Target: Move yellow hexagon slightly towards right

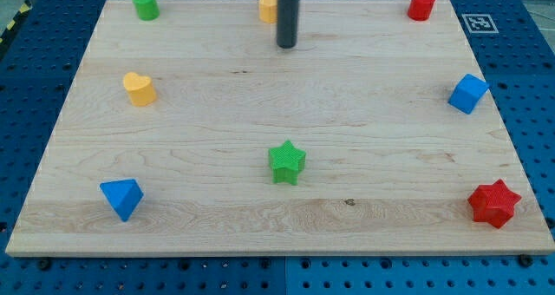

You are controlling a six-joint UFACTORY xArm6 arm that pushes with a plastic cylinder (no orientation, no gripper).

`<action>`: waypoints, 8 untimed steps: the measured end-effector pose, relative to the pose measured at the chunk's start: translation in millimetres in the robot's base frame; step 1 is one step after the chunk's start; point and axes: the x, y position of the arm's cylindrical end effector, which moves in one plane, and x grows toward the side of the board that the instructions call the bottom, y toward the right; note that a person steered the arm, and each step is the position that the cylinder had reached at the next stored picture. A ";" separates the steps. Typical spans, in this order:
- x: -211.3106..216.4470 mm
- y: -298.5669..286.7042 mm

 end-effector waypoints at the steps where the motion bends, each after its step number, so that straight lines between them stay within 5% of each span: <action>1: -24.4 -39.8; 3: -79.1 -69.1; 8: -80.3 54.5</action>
